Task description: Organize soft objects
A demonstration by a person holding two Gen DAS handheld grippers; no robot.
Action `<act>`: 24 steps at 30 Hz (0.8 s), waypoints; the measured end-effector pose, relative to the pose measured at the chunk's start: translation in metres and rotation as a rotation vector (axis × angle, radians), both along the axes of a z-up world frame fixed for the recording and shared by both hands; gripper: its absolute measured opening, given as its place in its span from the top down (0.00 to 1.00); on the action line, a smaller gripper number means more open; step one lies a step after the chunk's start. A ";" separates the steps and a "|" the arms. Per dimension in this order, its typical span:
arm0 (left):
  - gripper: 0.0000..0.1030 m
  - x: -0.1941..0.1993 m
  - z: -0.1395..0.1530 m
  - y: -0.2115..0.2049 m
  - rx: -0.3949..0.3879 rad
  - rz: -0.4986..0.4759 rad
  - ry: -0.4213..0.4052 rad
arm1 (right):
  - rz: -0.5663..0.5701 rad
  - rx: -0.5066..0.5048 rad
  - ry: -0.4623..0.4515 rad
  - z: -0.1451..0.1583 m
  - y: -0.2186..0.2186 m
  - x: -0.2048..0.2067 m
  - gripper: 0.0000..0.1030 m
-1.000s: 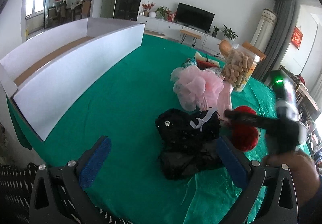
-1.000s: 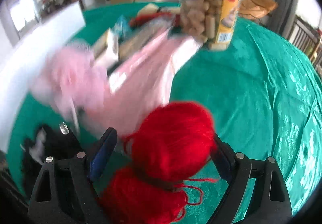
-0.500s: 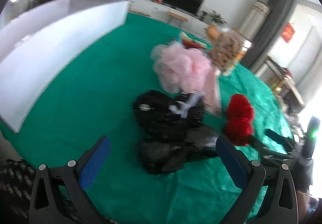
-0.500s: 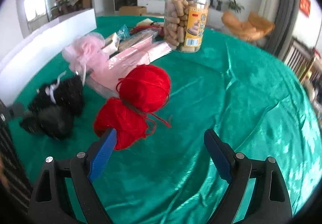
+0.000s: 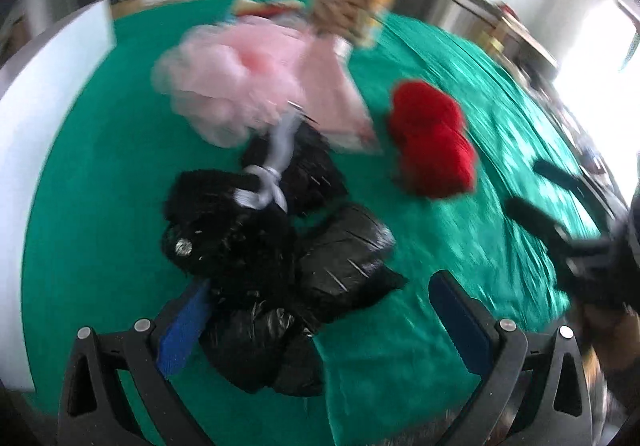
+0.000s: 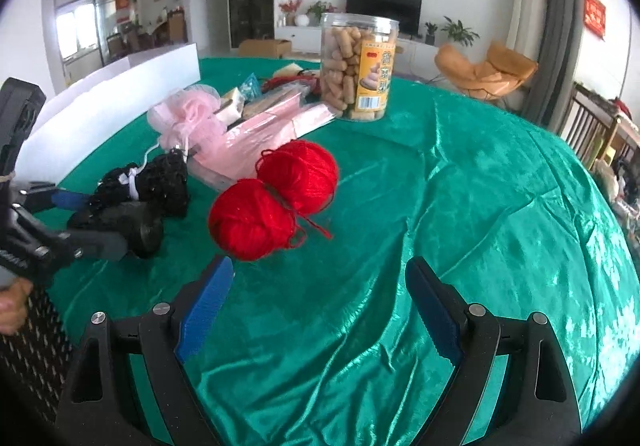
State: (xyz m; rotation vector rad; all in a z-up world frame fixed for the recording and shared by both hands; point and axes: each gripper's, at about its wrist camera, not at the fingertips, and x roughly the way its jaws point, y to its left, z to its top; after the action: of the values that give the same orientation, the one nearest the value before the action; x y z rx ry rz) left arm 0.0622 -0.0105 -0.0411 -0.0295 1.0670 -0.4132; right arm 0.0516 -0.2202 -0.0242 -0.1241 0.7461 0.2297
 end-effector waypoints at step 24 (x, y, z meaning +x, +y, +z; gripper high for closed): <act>0.00 -0.006 -0.025 0.017 0.218 0.228 0.004 | -0.102 0.009 0.144 -0.038 -0.026 0.012 0.12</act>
State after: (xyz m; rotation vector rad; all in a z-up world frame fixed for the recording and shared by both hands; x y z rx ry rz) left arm 0.0563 0.0070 -0.0664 0.0413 1.0941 -0.0906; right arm 0.0638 -0.2465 -0.0618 -0.0613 0.8924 0.1453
